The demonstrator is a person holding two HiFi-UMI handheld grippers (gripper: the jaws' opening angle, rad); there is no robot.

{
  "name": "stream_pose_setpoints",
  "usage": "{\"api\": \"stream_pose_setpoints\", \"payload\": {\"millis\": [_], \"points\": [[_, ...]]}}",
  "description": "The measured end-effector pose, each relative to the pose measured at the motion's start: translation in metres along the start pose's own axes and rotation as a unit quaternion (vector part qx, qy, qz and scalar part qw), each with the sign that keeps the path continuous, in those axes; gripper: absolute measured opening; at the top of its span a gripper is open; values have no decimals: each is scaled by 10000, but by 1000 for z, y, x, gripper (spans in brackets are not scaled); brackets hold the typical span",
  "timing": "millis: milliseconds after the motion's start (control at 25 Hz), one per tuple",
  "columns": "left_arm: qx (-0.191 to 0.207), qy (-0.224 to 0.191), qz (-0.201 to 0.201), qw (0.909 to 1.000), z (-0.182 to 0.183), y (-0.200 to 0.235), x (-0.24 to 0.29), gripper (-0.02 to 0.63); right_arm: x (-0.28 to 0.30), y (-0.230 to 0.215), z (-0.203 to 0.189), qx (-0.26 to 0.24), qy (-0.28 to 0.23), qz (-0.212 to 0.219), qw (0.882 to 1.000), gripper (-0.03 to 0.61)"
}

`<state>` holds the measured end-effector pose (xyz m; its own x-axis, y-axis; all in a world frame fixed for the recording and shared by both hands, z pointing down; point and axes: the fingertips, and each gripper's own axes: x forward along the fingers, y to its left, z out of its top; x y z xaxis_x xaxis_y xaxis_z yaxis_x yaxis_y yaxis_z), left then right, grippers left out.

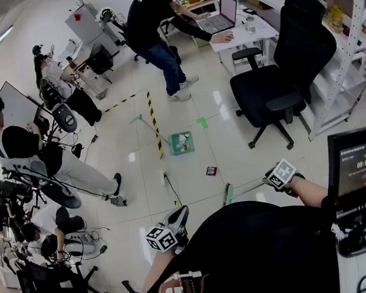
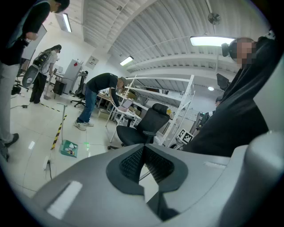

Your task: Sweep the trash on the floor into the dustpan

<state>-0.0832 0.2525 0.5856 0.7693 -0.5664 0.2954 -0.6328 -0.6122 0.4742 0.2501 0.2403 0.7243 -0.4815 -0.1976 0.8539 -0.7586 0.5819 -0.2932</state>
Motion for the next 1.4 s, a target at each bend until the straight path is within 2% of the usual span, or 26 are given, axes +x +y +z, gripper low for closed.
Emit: {"api": "stream_pose_setpoints", "payload": {"millis": [320, 680, 800, 960, 1200, 1280, 1400], "points": [[-11, 96, 87, 9999, 3, -14, 28, -3, -5, -43, 3, 414, -205, 95, 9989, 87], [-99, 51, -53, 9999, 16, 26, 40, -3, 12, -61, 28, 1003, -345, 7, 9944, 87], [-185, 62, -276, 9994, 26, 55, 45, -3, 24, -63, 47, 1283, -335, -124, 9911, 87], [-250, 96, -778, 9966, 41, 109, 58, -3, 47, -61, 64, 1890, -267, -370, 9809, 87], [-135, 429, -1380, 9894, 90, 202, 40, -3, 90, -26, 128, 2639, -81, -709, 9619, 87], [-61, 480, -1501, 9875, 107, 229, 29, -3, 98, -20, 155, 2771, 0, -820, 9573, 87], [-64, 533, -1458, 9879, 126, 275, 12, -3, 118, -17, 196, 2927, 29, -974, 9512, 87]]}}
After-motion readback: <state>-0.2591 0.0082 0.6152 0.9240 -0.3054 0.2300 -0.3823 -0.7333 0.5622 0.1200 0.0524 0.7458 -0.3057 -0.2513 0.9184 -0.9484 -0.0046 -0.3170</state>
